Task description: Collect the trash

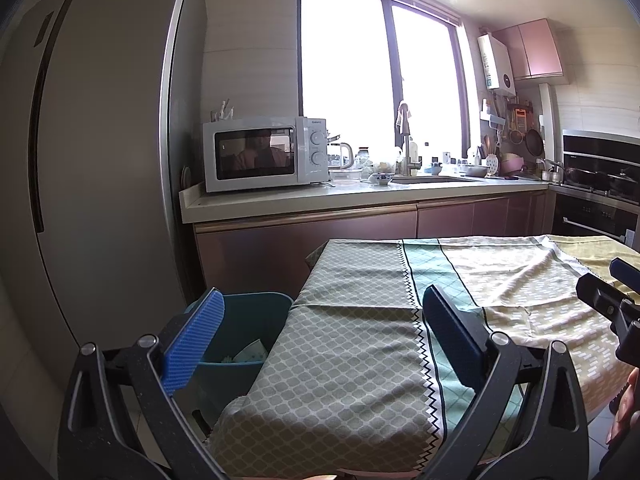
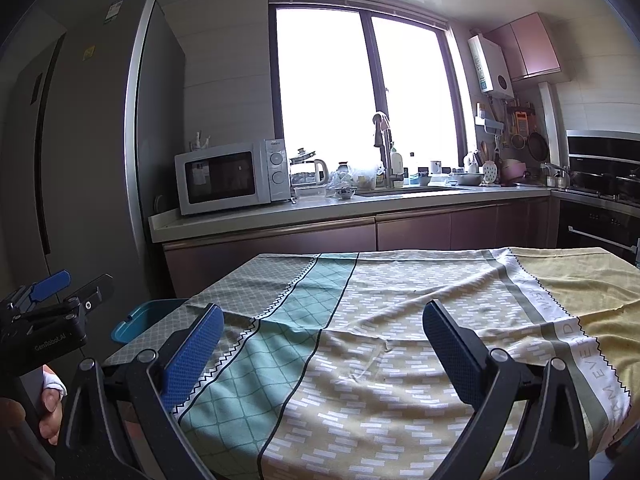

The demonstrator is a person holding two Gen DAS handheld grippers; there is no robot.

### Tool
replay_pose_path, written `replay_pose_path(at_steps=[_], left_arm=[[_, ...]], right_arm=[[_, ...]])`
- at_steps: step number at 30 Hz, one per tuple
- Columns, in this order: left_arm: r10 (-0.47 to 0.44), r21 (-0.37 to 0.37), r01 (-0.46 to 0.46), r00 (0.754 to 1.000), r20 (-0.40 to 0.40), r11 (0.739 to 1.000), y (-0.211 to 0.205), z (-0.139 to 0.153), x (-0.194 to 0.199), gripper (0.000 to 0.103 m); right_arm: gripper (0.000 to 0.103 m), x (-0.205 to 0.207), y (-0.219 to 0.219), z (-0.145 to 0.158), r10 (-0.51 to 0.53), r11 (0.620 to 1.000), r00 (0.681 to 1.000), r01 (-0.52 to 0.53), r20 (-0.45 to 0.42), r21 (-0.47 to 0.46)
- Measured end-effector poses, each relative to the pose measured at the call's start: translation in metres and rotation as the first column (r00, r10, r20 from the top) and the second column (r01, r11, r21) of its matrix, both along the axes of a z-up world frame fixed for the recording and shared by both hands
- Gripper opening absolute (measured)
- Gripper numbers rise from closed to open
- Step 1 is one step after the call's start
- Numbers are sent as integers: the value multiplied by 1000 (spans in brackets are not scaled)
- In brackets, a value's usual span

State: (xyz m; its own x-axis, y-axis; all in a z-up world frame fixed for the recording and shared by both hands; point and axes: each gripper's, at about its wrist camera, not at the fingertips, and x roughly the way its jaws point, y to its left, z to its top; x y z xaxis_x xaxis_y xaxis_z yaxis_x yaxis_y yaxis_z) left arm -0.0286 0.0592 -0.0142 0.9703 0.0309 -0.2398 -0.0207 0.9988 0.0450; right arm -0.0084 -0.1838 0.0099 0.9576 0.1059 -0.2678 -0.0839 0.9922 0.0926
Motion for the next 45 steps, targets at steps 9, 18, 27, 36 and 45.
replay_pose_path(at_steps=[9, 18, 27, 36, 45], left_arm=[[0, 1, 0, 1000, 0, 1000, 0, 0, -1, 98], [1, 1, -1, 1000, 0, 1000, -2, -1, -1, 98], [0, 0, 0, 1000, -1, 1000, -3, -1, -1, 98], [1, 0, -1, 1000, -1, 1000, -3, -1, -1, 98], [1, 2, -1, 1000, 0, 1000, -3, -1, -1, 98]], right_arm=[[97, 2, -3, -1, 2, 1000, 1000, -2, -1, 6], [97, 1, -3, -1, -2, 1000, 1000, 2, -1, 10], [97, -1, -1, 0, -8, 1000, 1000, 8, -2, 12], [97, -1, 0, -2, -10, 1000, 1000, 10, -5, 16], [97, -2, -1, -1, -12, 1000, 1000, 13, -6, 15]])
